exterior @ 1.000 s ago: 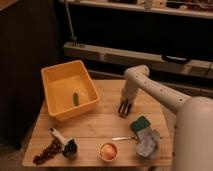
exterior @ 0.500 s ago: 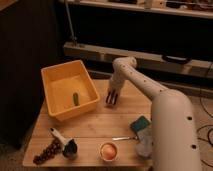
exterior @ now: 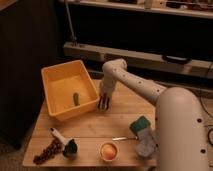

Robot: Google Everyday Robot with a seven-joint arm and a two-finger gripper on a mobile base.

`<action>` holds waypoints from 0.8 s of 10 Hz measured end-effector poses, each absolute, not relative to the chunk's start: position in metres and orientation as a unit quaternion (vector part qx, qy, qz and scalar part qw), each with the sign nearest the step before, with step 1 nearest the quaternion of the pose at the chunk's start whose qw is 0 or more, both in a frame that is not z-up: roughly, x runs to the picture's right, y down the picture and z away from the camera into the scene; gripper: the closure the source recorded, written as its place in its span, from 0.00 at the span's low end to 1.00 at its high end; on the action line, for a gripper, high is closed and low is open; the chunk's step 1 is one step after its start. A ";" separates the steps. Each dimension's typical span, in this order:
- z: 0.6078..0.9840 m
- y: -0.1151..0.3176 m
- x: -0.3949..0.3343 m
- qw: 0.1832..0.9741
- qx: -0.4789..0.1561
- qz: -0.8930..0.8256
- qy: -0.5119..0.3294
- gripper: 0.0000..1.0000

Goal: Wipe table surface with eraser

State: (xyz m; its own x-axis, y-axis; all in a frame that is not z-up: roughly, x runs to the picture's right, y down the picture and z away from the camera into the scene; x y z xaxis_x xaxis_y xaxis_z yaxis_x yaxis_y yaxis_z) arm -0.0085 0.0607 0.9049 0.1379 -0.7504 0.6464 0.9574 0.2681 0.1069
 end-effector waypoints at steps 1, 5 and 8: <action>0.899 0.073 -0.003 0.733 -0.176 -0.581 -0.306 1.00; 0.873 0.131 0.048 0.744 -0.202 -0.562 -0.300 1.00; 0.858 0.140 0.087 0.767 -0.211 -0.537 -0.279 1.00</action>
